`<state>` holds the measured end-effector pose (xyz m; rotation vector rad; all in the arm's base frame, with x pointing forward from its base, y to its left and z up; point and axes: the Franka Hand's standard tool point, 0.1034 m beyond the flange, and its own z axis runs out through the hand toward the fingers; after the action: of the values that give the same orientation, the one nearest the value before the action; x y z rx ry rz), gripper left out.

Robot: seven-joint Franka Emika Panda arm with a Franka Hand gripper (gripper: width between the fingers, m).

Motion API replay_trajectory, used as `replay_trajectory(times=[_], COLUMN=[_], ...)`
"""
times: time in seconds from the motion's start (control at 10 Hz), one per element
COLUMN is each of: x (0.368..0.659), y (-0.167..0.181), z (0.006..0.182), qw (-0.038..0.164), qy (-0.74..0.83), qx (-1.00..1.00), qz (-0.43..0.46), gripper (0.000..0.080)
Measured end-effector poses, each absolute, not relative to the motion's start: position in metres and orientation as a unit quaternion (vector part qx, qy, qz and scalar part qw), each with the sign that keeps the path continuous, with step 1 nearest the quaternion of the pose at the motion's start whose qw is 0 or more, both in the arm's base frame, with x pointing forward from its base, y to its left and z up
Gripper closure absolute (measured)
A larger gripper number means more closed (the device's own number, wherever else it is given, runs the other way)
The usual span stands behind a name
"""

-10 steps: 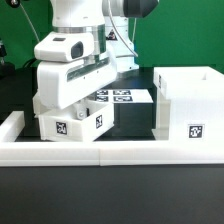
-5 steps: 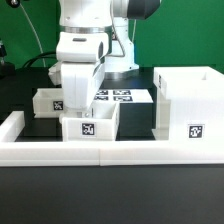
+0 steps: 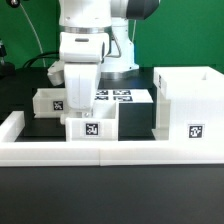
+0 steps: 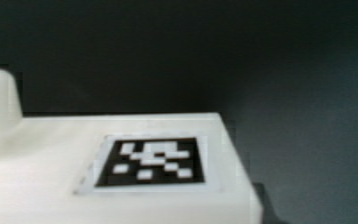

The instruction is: Assemble drawer

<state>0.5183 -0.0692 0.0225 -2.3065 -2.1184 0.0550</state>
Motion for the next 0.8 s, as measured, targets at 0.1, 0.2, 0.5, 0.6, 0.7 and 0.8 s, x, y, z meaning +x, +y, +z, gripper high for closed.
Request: replay_trajectory(times=[0.1, 0.2, 0.5, 0.6, 0.7, 0.8], x=[0.518, 0.519, 0.523, 0.523, 0.523, 0.523], y=[-0.064, -0.059, -0.043, -0.045, -0.045, -0.045], z=[0.02, 0.019, 0.014, 0.014, 0.014, 0.014], qw=[0.007, 0.009, 0.015, 0.015, 0.015, 0.015], qy=[-0.675, -0.674, -0.681, -0.68, -0.68, -0.68], qx=[-0.738, -0.738, -0.732, -0.733, -0.733, -0.733], qz=[0.017, 0.016, 0.013, 0.013, 0.013, 0.013], gripper=[0.0757, 0.0757, 0.0757, 0.0757, 0.0757, 0.0757])
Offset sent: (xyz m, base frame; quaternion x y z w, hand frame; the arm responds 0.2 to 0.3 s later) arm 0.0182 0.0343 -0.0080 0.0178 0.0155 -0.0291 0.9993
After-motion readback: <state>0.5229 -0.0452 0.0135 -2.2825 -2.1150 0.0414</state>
